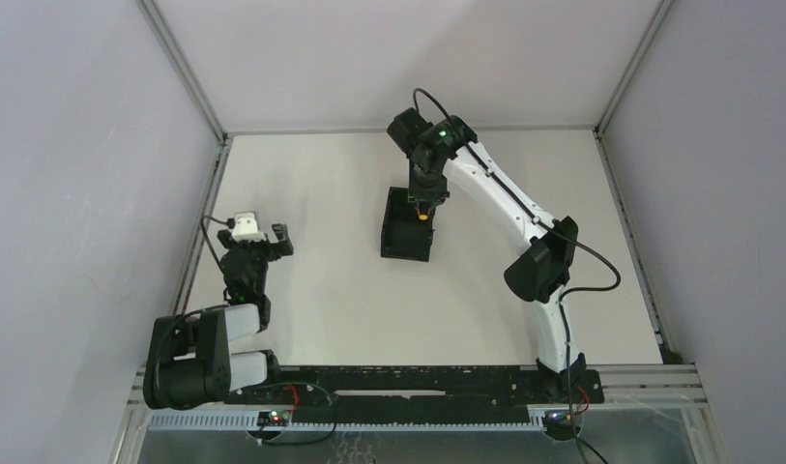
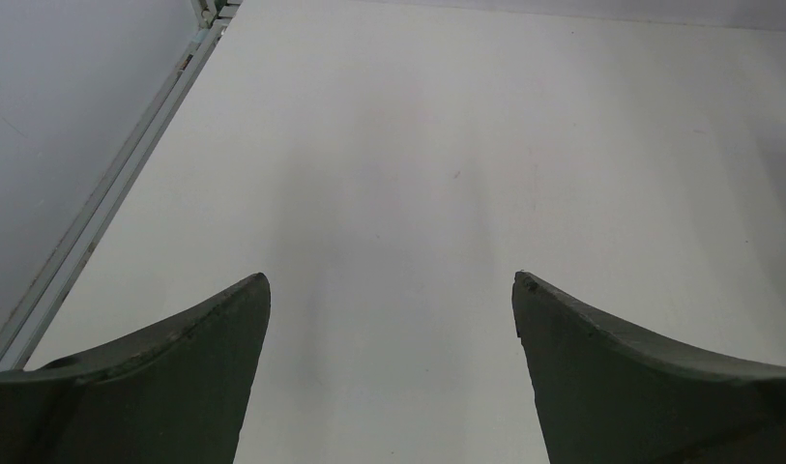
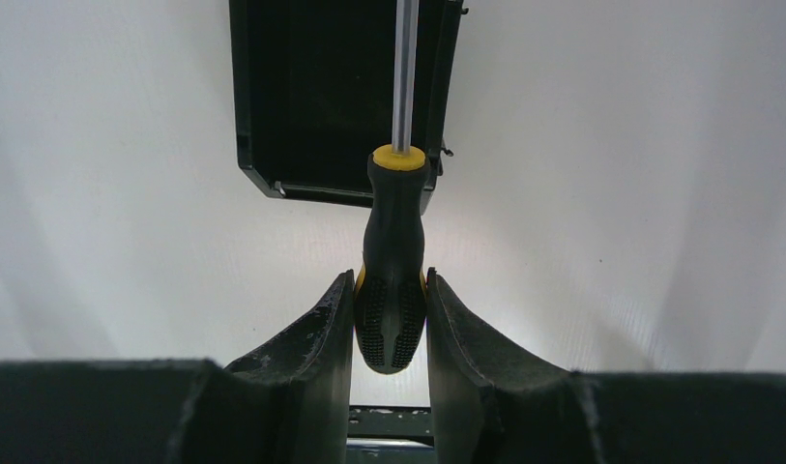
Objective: Put the screwdriver in the bin
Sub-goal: Place the screwdriver in the bin.
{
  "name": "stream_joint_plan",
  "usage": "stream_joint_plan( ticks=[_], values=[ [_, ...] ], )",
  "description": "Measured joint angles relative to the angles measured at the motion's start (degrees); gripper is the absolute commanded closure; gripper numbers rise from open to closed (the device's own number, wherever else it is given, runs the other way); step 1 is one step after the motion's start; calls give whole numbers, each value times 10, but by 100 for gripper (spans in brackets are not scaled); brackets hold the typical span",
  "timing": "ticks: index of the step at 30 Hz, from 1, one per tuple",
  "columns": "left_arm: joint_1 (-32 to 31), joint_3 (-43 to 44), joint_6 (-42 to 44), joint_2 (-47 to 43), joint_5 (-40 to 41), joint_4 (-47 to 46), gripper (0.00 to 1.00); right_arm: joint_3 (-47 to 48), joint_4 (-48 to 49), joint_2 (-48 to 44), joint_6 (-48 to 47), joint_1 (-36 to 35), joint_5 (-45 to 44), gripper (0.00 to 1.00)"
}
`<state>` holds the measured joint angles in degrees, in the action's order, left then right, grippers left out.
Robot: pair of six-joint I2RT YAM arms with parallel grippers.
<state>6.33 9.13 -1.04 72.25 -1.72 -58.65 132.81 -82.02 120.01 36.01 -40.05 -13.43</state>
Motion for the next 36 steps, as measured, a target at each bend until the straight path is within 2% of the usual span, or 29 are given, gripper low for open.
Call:
stream_joint_plan(
  ticks=[25,36],
  values=[
    [0,0,0,0,0,0,0,0,49,61,4,-5,5,100],
    [0,0,0,0,0,0,0,-46,88,82,4,-5,21,100]
  ],
)
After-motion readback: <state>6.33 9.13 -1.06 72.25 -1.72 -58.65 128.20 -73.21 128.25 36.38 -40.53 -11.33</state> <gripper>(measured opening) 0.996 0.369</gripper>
